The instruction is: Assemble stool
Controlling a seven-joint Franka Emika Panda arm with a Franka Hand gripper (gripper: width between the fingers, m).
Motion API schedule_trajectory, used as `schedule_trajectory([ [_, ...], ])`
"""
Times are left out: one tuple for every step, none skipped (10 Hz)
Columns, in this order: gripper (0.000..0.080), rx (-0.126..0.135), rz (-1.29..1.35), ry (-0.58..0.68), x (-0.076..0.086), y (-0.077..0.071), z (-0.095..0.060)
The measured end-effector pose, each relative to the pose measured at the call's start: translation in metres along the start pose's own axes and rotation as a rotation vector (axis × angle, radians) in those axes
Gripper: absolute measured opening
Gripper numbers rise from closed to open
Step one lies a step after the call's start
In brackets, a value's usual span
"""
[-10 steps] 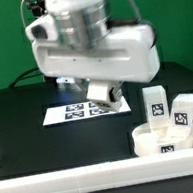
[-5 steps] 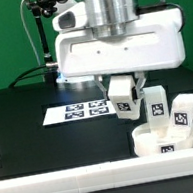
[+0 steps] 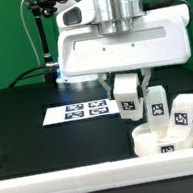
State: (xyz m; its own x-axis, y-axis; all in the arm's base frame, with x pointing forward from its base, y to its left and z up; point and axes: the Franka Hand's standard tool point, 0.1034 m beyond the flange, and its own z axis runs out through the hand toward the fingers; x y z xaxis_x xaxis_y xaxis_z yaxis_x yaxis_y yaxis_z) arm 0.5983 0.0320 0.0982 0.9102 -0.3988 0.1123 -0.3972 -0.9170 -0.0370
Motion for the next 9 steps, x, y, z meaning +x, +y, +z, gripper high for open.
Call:
schedule_trajectory([
  [0.0337,0.008,-0.007,0.034,0.003,-0.003,-0.001],
  [0.0337,0.027,-0.026,0.112,0.009,-0.008,-0.003],
  [0.0337,0.047,-0.04,0.187,0.01,-0.015,-0.005],
  [0.0337,0.053,-0.053,0.21,0.007,-0.02,-0.005],
  [0.0337,0.053,-0.059,0.207,0.006,-0.023,-0.005],
  [0.0337,0.053,-0.059,0.207,0.006,-0.022,-0.004],
  [0.0337,0.053,-0.059,0.207,0.006,-0.022,-0.004],
  [0.0337,0.053,-0.059,0.207,0.006,-0.022,-0.004],
  [0.0337,0.052,-0.059,0.206,0.006,-0.022,-0.004],
])
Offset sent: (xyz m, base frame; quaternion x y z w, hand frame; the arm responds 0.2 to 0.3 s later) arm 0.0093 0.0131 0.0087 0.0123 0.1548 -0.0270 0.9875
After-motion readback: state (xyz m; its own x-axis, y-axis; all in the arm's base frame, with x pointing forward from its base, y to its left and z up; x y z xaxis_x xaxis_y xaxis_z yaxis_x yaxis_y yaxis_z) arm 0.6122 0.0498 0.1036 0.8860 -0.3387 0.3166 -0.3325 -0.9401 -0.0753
